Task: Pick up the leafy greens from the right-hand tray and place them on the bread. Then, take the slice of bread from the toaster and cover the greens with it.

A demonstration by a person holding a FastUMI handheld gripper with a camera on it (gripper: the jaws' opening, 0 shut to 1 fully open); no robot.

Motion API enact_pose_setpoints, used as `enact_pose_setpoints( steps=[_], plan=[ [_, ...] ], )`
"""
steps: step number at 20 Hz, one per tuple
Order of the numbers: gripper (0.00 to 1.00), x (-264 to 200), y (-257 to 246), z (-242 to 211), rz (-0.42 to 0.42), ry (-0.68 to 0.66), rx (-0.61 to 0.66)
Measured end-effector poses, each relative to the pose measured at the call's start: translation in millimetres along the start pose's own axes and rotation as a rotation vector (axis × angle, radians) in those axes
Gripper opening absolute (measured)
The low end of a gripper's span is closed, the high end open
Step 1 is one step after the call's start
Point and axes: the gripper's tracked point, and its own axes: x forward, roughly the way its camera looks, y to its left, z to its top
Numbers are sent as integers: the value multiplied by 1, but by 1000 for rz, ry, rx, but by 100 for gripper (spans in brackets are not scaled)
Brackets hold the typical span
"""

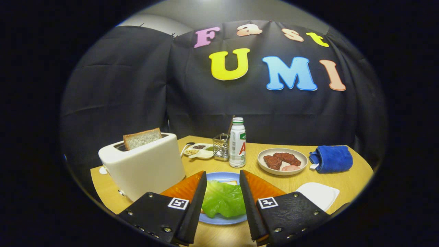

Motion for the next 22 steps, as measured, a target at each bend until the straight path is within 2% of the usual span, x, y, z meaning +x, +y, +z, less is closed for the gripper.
enact_pose_setpoints(
  steps=[3,5,8,15,22],
  plan=[
    [59,-11,20,15,-8,-44,40],
    [59,-17,35,17,8,-41,24],
    [59,-24,50,19,-50,-42,3],
    [59,-20,152,41,102,-55,1],
    [59,-3,197,37,120,-48,-39]
  ],
)
